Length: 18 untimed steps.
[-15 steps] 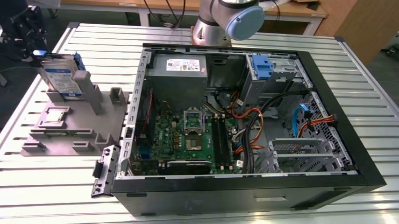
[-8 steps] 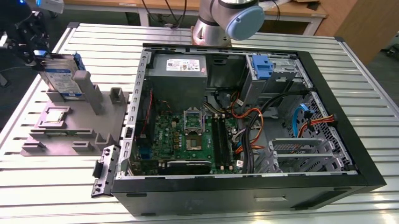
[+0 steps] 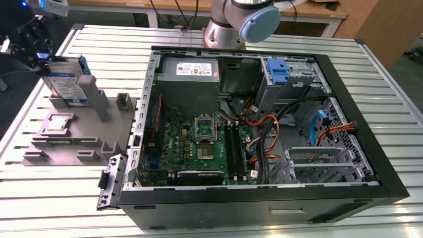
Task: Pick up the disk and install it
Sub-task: 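Pick up the disk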
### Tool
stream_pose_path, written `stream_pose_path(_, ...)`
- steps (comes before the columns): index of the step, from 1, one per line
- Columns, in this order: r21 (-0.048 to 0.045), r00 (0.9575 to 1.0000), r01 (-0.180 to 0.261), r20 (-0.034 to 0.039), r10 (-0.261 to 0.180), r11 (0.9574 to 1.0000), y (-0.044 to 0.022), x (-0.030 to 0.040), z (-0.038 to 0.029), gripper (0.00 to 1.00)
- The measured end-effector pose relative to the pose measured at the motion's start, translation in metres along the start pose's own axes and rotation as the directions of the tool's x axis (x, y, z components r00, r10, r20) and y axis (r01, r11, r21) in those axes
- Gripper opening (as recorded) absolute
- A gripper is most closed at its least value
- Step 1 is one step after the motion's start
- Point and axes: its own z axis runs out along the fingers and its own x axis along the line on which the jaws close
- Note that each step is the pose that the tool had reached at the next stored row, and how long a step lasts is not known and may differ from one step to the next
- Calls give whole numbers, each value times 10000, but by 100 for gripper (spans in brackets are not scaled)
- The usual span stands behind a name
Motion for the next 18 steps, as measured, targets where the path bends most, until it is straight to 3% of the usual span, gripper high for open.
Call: stream_pose_path(18,5,10000,31,-60,-31,10000,-1,23,9,45)
